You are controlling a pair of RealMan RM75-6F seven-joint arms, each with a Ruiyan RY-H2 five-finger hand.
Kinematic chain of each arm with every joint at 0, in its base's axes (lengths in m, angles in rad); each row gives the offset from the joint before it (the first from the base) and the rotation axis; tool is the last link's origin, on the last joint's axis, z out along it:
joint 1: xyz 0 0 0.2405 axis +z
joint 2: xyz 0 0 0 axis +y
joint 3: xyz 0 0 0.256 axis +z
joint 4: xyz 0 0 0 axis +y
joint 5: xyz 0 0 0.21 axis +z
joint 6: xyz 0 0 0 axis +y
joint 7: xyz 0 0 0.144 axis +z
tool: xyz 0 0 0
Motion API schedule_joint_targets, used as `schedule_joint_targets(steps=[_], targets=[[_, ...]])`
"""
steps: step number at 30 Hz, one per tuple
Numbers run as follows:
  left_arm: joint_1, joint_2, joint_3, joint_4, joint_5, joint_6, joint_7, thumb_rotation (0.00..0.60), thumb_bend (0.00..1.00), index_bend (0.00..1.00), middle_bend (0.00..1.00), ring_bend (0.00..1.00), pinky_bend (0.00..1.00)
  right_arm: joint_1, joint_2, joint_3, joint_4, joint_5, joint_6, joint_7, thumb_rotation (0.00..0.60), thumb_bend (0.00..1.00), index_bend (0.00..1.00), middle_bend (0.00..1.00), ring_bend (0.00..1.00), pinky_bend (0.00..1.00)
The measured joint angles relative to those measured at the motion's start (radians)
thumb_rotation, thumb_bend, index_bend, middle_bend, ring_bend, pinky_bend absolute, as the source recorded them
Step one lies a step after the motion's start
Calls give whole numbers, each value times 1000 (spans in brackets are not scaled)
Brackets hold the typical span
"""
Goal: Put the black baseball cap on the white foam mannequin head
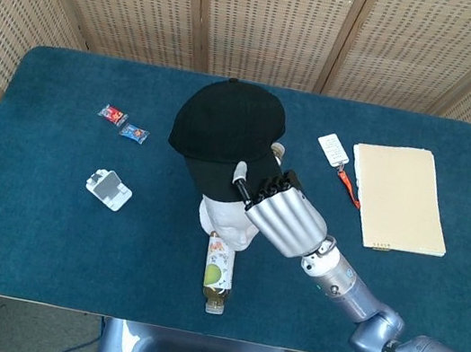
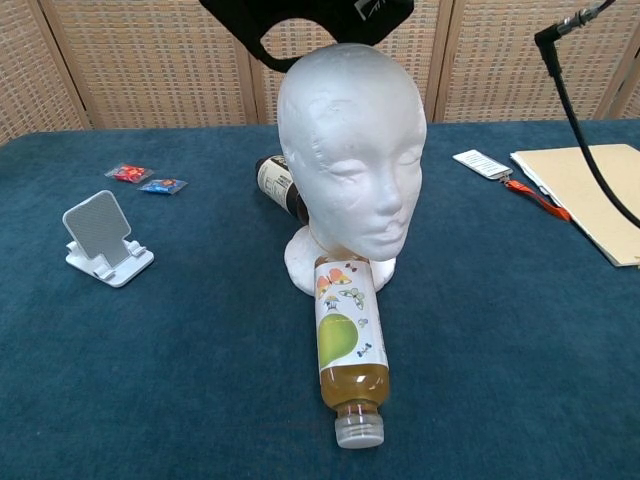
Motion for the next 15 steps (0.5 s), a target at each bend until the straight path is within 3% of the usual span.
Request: schedule_joint_targets(steps=[15], targets=[[5,7,3,2,10,9,-24,600,0,0,0,0,0,-44,-16,-84,24,-19,34,-36,600,800,719,1000,1000,1000]])
